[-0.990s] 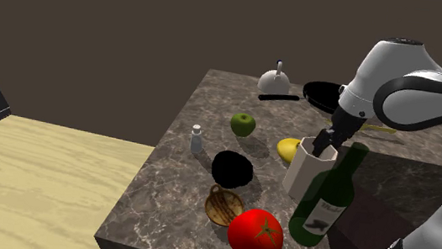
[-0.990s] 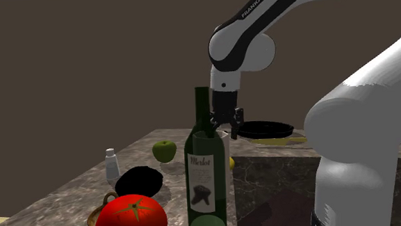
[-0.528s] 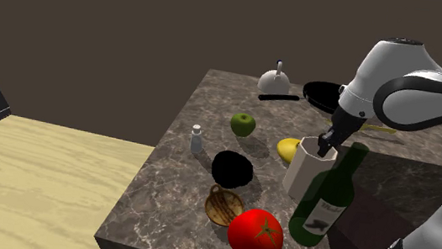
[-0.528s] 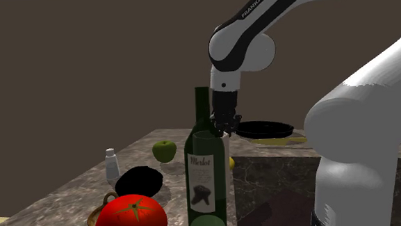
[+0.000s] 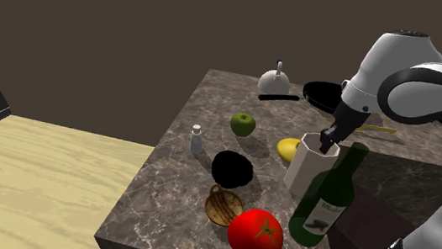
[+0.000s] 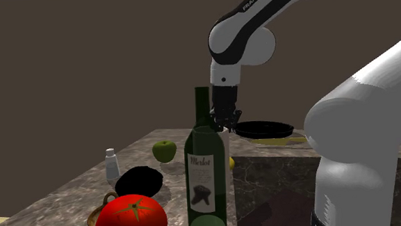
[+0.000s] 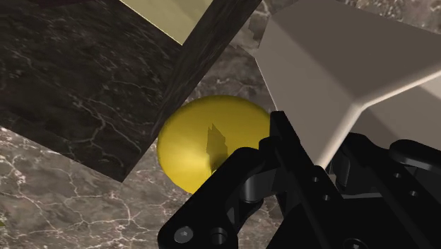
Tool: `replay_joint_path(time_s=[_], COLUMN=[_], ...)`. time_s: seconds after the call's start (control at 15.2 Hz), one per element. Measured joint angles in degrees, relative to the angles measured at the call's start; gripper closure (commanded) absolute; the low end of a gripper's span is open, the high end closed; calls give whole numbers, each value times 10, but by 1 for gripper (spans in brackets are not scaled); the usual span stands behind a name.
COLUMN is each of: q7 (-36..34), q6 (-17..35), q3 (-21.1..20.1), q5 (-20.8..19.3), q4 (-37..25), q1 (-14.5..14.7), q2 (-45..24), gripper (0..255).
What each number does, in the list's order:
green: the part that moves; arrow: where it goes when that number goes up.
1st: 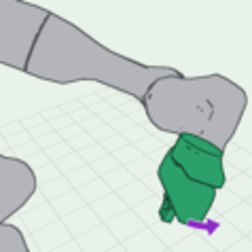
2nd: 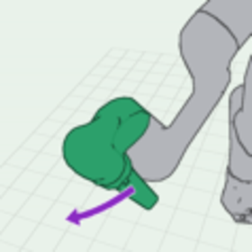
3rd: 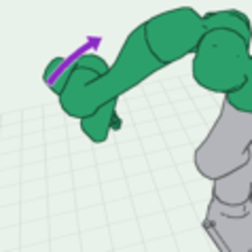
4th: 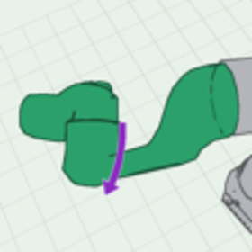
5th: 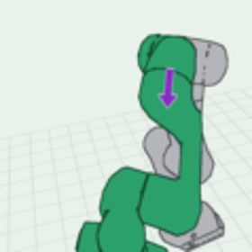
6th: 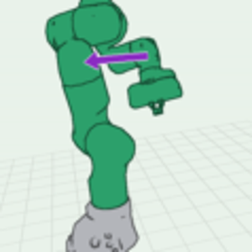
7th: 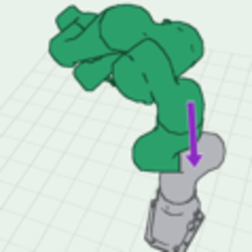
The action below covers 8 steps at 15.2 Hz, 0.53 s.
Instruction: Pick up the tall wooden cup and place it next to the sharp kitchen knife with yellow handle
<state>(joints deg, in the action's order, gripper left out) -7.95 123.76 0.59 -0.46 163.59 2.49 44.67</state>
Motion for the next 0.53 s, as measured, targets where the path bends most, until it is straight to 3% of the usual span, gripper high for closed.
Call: replay_joint_path(time_s=[0.53], q7=[0], q6=[-74], q3=[0], q5=[0], q4=[-52], q1=[0], q2=[22], gripper=[255])
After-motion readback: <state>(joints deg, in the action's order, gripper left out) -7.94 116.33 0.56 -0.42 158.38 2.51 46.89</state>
